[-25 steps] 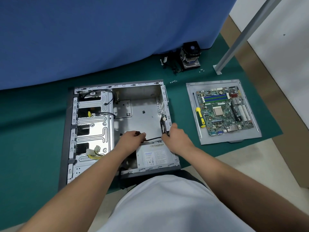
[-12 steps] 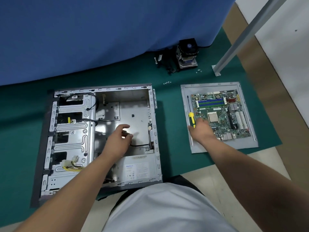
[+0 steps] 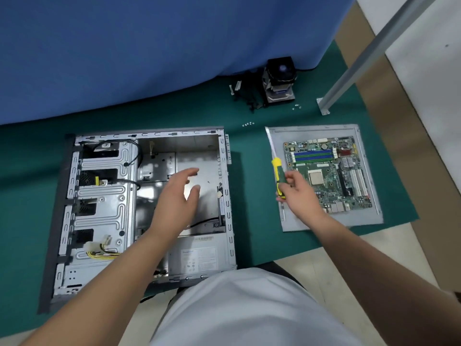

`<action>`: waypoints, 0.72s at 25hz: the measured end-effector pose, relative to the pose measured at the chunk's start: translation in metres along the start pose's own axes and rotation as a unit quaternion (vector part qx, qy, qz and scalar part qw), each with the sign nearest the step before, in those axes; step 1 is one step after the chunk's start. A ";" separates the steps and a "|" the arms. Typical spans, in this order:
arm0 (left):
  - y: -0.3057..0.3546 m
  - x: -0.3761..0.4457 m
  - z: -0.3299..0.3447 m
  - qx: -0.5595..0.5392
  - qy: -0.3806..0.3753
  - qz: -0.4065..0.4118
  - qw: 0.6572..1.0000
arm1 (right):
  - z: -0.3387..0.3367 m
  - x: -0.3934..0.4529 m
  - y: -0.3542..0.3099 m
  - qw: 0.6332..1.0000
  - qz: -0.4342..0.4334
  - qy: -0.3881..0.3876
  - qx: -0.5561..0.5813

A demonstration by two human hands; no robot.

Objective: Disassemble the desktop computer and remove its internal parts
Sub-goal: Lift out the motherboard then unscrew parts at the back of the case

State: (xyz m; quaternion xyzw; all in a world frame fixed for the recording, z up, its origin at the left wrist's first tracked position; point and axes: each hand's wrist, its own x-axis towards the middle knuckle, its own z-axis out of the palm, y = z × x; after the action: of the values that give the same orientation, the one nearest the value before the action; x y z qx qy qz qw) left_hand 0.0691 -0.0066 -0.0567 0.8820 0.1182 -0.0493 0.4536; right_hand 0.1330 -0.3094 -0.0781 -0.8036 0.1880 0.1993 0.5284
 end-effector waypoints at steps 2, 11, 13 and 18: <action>0.011 0.008 -0.003 -0.039 0.010 0.033 0.999 | 0.004 -0.019 -0.016 0.998 -0.050 -0.026 0.042; 0.010 -0.001 -0.015 -0.422 -0.048 -0.116 0.898 | 0.018 -0.061 -0.057 0.987 -0.129 -0.074 -0.057; 0.004 -0.005 -0.017 -0.448 -0.061 -0.140 0.881 | 0.022 -0.062 -0.062 0.991 -0.124 -0.052 0.021; 0.015 -0.010 -0.010 -0.465 -0.114 -0.138 0.867 | 0.053 -0.059 -0.070 0.936 -0.028 -0.003 0.350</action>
State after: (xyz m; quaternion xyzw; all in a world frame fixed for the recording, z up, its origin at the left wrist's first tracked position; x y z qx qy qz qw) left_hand 0.0626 -0.0088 -0.0377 0.5315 0.1956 -0.1512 0.8102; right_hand 0.1122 -0.2286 -0.0122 -0.5723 0.2222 0.1085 0.7819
